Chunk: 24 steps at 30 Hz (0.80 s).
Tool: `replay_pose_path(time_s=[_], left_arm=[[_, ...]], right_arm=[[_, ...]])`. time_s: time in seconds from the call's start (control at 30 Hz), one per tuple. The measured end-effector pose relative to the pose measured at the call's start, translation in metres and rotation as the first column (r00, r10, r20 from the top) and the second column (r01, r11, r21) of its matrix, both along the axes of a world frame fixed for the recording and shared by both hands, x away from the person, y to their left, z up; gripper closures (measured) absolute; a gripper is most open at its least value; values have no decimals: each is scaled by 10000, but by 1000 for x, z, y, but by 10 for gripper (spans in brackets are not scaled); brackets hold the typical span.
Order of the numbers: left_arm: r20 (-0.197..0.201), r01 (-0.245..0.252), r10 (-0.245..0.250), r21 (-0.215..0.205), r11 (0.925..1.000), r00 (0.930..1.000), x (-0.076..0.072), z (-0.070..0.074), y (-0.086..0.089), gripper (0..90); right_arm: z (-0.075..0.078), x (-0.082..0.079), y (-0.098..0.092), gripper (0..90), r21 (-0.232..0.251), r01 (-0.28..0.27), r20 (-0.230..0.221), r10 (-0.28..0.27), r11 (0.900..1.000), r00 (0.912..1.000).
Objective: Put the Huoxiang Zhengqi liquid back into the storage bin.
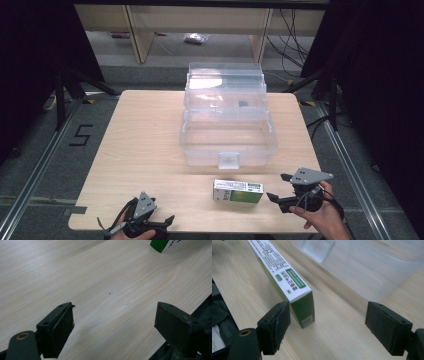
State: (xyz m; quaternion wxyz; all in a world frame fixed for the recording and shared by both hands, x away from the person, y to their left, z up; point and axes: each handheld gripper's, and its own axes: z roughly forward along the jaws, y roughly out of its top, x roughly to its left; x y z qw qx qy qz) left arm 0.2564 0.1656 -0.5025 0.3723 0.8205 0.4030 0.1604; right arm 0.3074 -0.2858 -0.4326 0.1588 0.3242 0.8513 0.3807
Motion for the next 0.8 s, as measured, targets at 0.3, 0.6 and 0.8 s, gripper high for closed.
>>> replay_pose_path(time_s=[0.3, 0.6, 0.8], left_arm=[[15, 3, -3, -25, 10000, 10000, 0, 0, 1, 150], [-50, -31, 31, -27, 10000, 10000, 0, 0, 0, 150], [-14, -48, 48, -154, 9999, 10000, 0, -1, 0, 150]], right_arm=[[11, 4, 19, 211, -529, -703, -45, 701, 9961, 9975], [22, 4, 41, 203, -1075, -1583, -84, 1583, 9815, 9874], [23, 11, 59, 199, -1489, -1864, -213, 1853, 9711, 9825]])
